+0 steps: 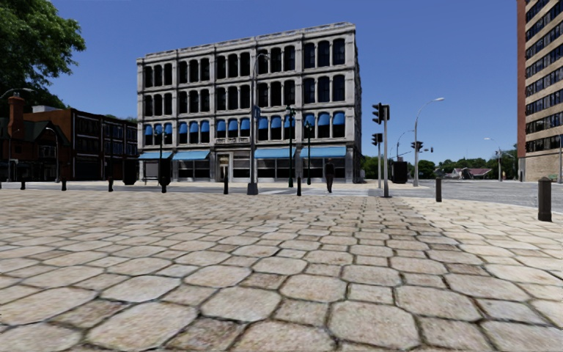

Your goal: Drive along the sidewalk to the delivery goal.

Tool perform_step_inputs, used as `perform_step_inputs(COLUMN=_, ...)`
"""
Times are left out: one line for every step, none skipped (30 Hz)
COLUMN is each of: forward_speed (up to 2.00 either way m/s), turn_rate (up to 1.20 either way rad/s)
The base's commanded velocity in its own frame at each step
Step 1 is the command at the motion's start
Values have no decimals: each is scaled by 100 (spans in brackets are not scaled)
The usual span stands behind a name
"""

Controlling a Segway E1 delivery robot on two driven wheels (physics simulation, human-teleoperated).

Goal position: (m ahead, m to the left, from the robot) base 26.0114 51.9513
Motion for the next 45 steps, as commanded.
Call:
perform_step_inputs(forward_speed=200, turn_rate=0)
perform_step_inputs(forward_speed=200, turn_rate=0)
perform_step_inputs(forward_speed=200, turn_rate=0)
perform_step_inputs(forward_speed=200, turn_rate=0)
perform_step_inputs(forward_speed=200, turn_rate=0)
perform_step_inputs(forward_speed=200, turn_rate=8)
perform_step_inputs(forward_speed=200, turn_rate=17)
perform_step_inputs(forward_speed=200, turn_rate=17)
perform_step_inputs(forward_speed=200, turn_rate=33)
perform_step_inputs(forward_speed=200, turn_rate=50)
perform_step_inputs(forward_speed=200, turn_rate=56)
perform_step_inputs(forward_speed=200, turn_rate=58)
perform_step_inputs(forward_speed=200, turn_rate=58)
perform_step_inputs(forward_speed=200, turn_rate=58)
perform_step_inputs(forward_speed=200, turn_rate=58)
perform_step_inputs(forward_speed=200, turn_rate=58)
perform_step_inputs(forward_speed=200, turn_rate=58)
perform_step_inputs(forward_speed=200, turn_rate=58)
perform_step_inputs(forward_speed=200, turn_rate=58)
perform_step_inputs(forward_speed=200, turn_rate=58)
perform_step_inputs(forward_speed=200, turn_rate=58)
perform_step_inputs(forward_speed=200, turn_rate=58)
perform_step_inputs(forward_speed=200, turn_rate=58)
perform_step_inputs(forward_speed=200, turn_rate=59)
perform_step_inputs(forward_speed=200, turn_rate=59)
perform_step_inputs(forward_speed=200, turn_rate=59)
perform_step_inputs(forward_speed=200, turn_rate=59)
perform_step_inputs(forward_speed=200, turn_rate=59)
perform_step_inputs(forward_speed=200, turn_rate=59)
perform_step_inputs(forward_speed=200, turn_rate=59)
perform_step_inputs(forward_speed=200, turn_rate=59)
perform_step_inputs(forward_speed=200, turn_rate=59)
perform_step_inputs(forward_speed=200, turn_rate=59)
perform_step_inputs(forward_speed=200, turn_rate=59)
perform_step_inputs(forward_speed=200, turn_rate=59)
perform_step_inputs(forward_speed=200, turn_rate=59)
perform_step_inputs(forward_speed=200, turn_rate=59)
perform_step_inputs(forward_speed=200, turn_rate=59)
perform_step_inputs(forward_speed=200, turn_rate=59)
perform_step_inputs(forward_speed=200, turn_rate=59)
perform_step_inputs(forward_speed=200, turn_rate=59)
perform_step_inputs(forward_speed=200, turn_rate=59)
perform_step_inputs(forward_speed=200, turn_rate=59)
perform_step_inputs(forward_speed=200, turn_rate=59)
perform_step_inputs(forward_speed=200, turn_rate=59)
